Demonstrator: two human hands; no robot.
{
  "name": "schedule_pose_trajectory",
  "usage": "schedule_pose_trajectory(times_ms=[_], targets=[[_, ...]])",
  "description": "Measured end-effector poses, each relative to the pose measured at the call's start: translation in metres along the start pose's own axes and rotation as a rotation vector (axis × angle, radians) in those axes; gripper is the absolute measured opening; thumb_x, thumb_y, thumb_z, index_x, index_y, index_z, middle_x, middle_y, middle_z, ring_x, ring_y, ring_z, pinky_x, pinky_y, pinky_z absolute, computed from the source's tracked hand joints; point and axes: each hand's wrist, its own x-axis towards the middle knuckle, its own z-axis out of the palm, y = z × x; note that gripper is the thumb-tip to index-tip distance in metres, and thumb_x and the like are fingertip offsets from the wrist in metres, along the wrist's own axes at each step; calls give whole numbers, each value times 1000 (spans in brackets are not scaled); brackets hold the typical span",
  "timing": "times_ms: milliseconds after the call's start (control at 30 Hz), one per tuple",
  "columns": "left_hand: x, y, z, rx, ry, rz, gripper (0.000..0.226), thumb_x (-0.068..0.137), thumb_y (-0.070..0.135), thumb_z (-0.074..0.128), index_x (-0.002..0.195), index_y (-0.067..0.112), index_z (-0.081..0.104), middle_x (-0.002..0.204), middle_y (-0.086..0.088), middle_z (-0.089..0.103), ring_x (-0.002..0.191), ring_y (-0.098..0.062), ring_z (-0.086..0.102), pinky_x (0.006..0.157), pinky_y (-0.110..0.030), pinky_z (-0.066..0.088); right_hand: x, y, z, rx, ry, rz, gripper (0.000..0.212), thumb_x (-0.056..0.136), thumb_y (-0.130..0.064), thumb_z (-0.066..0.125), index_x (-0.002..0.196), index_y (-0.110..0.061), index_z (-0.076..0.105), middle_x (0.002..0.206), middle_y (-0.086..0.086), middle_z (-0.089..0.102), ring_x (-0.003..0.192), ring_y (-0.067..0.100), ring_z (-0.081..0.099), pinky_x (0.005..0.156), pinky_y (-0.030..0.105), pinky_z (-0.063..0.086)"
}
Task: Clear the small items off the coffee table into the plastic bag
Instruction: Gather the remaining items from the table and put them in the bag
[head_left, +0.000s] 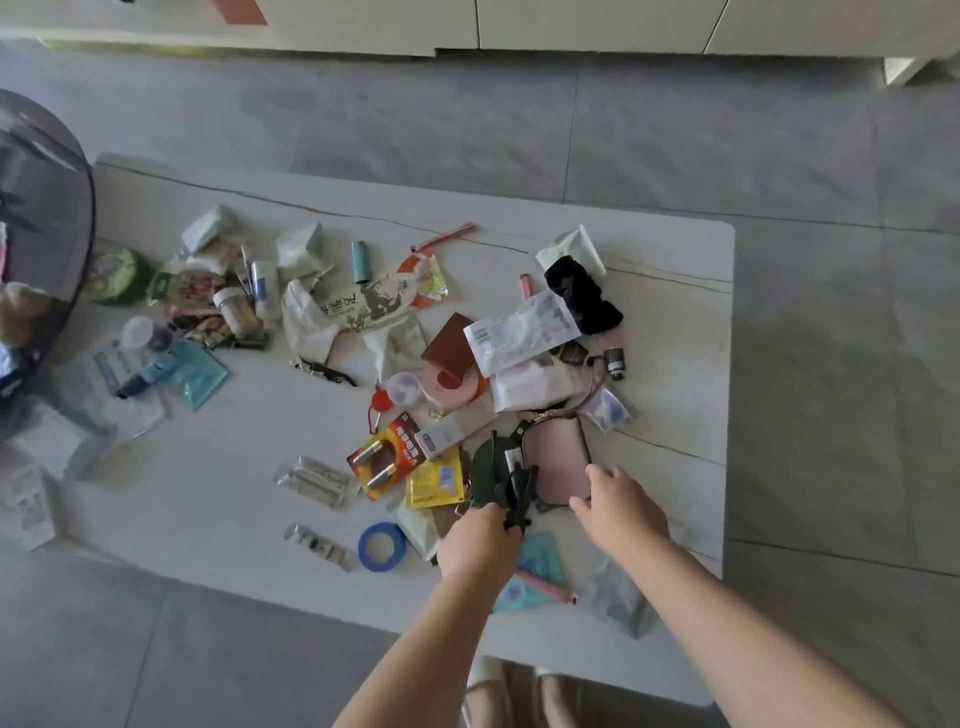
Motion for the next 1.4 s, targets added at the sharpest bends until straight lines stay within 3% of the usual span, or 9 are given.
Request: schedule_pose_trajectory(times_ms=[300,467,600,700,867,967,1133,1300,1400], targets=[[53,-15,50,-2,99,-77,38,81,54,59,99,23,46,100,2,64,97,-24,59,74,-35,48,54,-9,45,104,131,134,44,90,-35,59,116,-8,37,120,11,52,106,29,57,69,33,46],[57,-19,54,-34,148,-50,31,83,46,57,104,23,51,105,3,66,104,-23,54,86,-35,41,55,-12,51,178,149,151,43,88,-23,63,116,-10,33,116,14,57,100,31,59,63,31,40],[51,-23,42,-112,151,-62,25,86,40,55,104,24,57,103,4,66,100,-21,56,83,-33,45,46,-15,37,227,170,125,61,87,-16,64,137,-11,28,121,18,52,110,31,53,80,37,47],[40,-22,23,-187,167,-77,21,87,35,55,103,21,56,96,3,64,88,-20,59,75,-33,52,37,-22,17,191,142,129,51,91,-15,59,135,-5,36,124,18,51,114,31,51,88,36,45],[6,-20,-26,-264,211,-95,17,89,34,53,101,22,54,76,10,52,68,-10,53,51,-23,42,7,-39,-27,198,149,80,33,93,-16,53,124,-3,49,124,18,51,112,31,53,88,34,45],[-24,-23,-62,-346,250,-117,10,88,33,53,93,24,52,82,7,58,72,-13,57,56,-26,48,-18,-55,-56,241,136,14,42,95,-16,51,135,-5,43,135,16,45,119,28,50,91,31,43],[-88,-38,-127,-451,355,-154,16,87,39,56,88,25,49,74,10,51,69,-13,50,48,-25,32,-69,-89,-99,308,62,-85,49,96,-19,49,143,-10,37,136,15,48,121,28,49,90,32,43],[-154,-67,-180,-589,426,-210,27,86,37,60,100,15,59,93,-3,65,87,-23,62,69,-31,50,-124,-138,-126,345,-67,-263,52,95,-20,52,144,-11,36,140,11,49,125,28,49,94,30,41],[-194,-94,-201,-698,483,-238,22,87,35,61,94,14,59,89,-6,68,82,-24,66,69,-33,54,-154,-174,-133,331,-131,-358,52,95,-23,52,144,-13,36,140,11,48,125,27,48,94,29,40]])
